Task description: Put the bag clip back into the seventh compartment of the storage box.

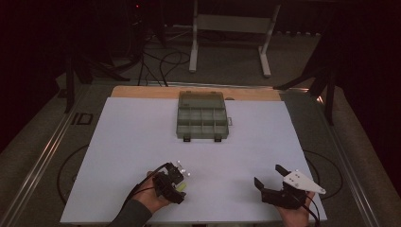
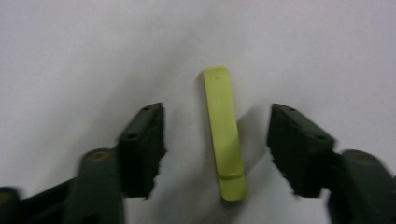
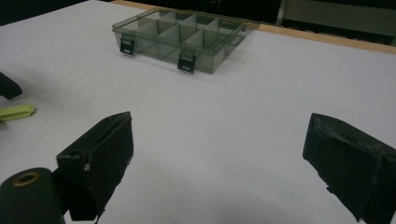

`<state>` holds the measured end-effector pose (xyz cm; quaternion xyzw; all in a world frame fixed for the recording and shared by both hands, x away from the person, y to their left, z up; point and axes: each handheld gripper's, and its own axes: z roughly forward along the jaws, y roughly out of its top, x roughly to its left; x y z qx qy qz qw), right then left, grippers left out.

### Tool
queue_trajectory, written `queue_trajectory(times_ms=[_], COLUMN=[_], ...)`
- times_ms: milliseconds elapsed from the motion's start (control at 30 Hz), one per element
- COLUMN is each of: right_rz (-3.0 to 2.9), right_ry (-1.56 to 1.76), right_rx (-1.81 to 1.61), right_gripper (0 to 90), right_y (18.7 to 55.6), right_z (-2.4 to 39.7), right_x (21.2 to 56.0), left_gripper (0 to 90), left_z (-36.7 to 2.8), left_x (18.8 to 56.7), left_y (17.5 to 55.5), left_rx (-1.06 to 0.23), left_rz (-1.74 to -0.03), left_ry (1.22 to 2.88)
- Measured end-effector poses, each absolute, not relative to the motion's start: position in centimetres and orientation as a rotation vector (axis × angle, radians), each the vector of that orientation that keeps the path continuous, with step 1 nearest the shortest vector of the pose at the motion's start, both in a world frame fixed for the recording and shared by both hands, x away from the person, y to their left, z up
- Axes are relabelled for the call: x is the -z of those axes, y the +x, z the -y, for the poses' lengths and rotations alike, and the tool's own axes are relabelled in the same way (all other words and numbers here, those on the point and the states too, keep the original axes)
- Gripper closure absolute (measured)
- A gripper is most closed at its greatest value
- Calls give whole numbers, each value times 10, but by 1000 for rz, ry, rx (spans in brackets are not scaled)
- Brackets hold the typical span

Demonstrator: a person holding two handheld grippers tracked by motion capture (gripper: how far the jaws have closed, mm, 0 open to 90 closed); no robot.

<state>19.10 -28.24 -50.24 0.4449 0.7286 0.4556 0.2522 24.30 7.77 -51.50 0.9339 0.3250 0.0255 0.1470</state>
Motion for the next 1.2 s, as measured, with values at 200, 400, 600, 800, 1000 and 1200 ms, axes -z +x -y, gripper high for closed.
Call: queue_trajectory(times_ms=[200,400,600,800,1000,1200], right_rz=[-1982,-1986,-1989,-1987,-1991,-1993], right_ry=[1207,1204,1198,1199,1197,1196], right_rx=[-1239,-1239,-1241,-1243,-1242,-1246], right_gripper=[82,82,82,82,82,82], right_y=[191,191,191,192,192,193], right_z=[282,281,280,280,279,278], right_x=[503,503,503,503,504,504], left_gripper=[636,781,790,790,790,790], left_z=[-80,-79,-80,-86,-90,-90], left_x=[515,514,513,505,493,482], left_y=[244,242,242,244,248,252], left_rx=[-62,-68,-64,-77,-105,-139], left_rz=[-948,-918,-914,-941,-954,-945], left_ry=[2685,2707,2713,2666,2608,2574])
